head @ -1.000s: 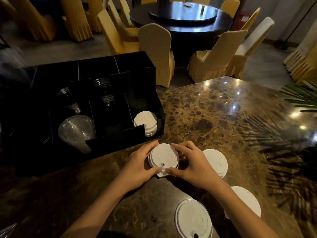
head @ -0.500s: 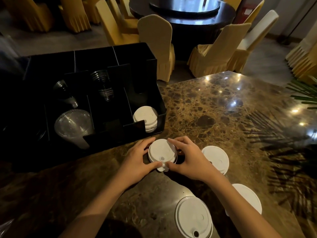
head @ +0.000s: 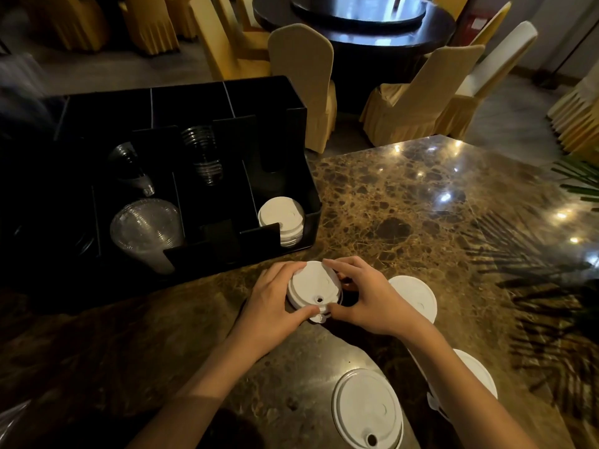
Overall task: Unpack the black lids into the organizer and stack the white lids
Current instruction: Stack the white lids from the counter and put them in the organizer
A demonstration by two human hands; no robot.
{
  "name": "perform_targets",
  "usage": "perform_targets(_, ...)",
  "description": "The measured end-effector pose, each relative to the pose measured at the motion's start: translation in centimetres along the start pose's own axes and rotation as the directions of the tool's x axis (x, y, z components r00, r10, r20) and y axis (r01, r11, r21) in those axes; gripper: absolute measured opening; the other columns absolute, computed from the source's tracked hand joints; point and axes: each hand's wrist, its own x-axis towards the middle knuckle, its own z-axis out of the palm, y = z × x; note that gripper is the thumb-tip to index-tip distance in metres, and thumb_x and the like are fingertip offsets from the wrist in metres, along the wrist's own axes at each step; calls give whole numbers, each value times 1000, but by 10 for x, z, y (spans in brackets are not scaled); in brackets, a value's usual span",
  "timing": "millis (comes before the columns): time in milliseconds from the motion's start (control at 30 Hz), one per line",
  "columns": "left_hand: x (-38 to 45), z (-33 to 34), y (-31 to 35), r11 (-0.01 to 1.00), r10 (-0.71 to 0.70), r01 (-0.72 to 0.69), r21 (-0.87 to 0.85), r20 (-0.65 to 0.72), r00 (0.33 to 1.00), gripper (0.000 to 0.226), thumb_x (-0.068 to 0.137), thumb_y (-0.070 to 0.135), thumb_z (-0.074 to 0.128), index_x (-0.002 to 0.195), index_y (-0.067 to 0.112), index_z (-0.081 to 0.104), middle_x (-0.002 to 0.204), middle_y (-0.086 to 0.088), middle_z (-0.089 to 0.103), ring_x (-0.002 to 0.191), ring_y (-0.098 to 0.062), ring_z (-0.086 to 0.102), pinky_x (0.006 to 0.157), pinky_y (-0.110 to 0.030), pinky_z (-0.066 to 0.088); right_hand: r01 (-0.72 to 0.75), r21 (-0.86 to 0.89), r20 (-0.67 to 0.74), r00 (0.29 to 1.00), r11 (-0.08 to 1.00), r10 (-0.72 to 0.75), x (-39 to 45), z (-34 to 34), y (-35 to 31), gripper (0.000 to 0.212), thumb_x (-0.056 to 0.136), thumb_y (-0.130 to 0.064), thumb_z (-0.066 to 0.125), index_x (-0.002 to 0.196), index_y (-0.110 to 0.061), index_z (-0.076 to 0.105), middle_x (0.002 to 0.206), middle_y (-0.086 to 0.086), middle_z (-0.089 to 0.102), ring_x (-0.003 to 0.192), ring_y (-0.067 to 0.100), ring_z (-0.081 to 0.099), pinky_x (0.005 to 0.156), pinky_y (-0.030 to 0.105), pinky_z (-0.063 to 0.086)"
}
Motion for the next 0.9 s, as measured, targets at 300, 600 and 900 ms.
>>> perform_targets(300, -4, 5, 4, 1000, -21, 22, 11, -41, 999, 77, 71, 40, 86, 137, 26, 50, 134, 9, 49, 124, -9, 49, 104, -30, 48, 12, -54, 36, 999, 998, -11, 1, 0, -1, 84, 85, -36, 82, 156, -26, 39, 149, 1, 48, 136, 18, 46, 112, 38, 45)
perform_targets(600, -6, 9, -2, 992, -112, 113, 56, -26, 993, 81, 76, 45, 81, 147, 31, 43, 142, 10, 49, 129, -14, 39, 105, -28, 37, 8, -92, 3, 1000, 996, -8, -2, 11, 3, 88, 84, -45, 80, 158, -30, 36, 152, -1, 46, 137, 18, 42, 113, 37, 44)
perform_targets(900, -8, 2, 0, 984, -154, 152, -96, -7, 988, 83, 62, 40, 92, 135, 38, 52, 132, 13, 54, 123, -9, 51, 100, -25, 47, 11, -2, -113, 994, 1000, -12, -17, 12, -4, 87, 74, -50, 87, 149, -27, 49, 139, -3, 56, 124, 11, 55, 101, 28, 52)
